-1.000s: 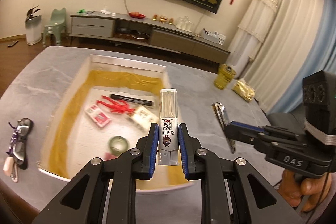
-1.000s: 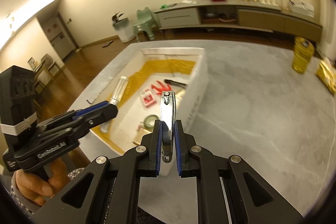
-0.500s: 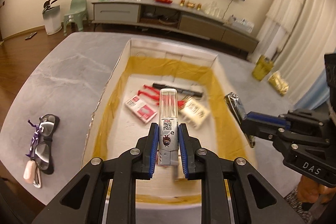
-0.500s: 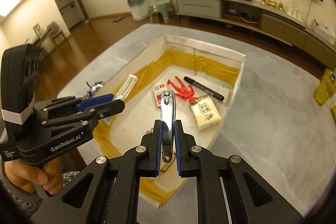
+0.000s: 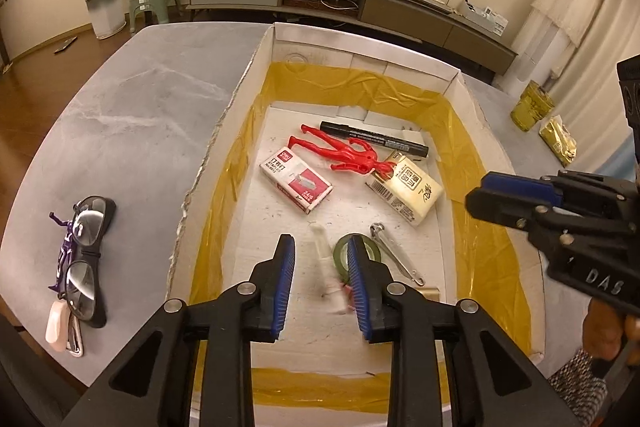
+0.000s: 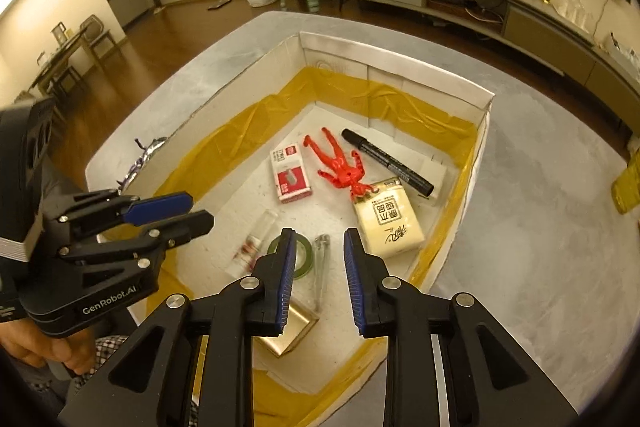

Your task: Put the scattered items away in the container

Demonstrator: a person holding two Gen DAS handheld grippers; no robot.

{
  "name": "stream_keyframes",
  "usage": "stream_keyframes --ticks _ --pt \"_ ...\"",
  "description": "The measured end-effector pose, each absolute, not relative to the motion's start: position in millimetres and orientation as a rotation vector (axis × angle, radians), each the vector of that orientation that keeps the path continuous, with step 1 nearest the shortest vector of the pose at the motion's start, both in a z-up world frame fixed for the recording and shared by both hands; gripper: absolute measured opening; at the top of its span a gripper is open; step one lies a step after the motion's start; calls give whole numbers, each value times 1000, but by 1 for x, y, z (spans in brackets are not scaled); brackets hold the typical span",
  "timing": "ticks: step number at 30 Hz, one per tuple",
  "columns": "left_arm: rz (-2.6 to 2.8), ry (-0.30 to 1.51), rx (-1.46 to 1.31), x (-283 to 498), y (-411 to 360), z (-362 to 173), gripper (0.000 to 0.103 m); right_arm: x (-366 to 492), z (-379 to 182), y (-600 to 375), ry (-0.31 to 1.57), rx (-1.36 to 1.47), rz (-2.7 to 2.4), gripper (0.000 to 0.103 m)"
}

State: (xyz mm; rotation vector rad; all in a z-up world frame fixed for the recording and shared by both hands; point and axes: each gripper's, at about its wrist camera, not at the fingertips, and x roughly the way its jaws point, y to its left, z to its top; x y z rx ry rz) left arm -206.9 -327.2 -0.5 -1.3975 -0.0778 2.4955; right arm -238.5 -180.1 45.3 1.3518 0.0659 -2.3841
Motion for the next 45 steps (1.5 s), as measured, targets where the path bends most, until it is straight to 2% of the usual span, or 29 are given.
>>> stream_keyframes --ticks 5,14,23,27,30,45 --pt "2499 -104 -1377 -201 -332 6 29 -230 51 -175 67 1358 -2374 32" --pt "2458 -10 -1314 -180 -307 21 29 -214 57 -171 130 1372 -2361 39" --pt "2428 31 -1289 -158 -289 25 34 -193 52 -168 251 1448 -2324 40" --pt "2435 41 -1260 -148 -285 30 35 -186 50 -166 247 1472 -2297 40" --pt "2442 50 -1237 -141 -283 34 41 -182 51 -166 225 1474 -2271 40" --pt "2439 43 -1204 -129 -282 40 41 -171 57 -176 259 1427 -2270 40"
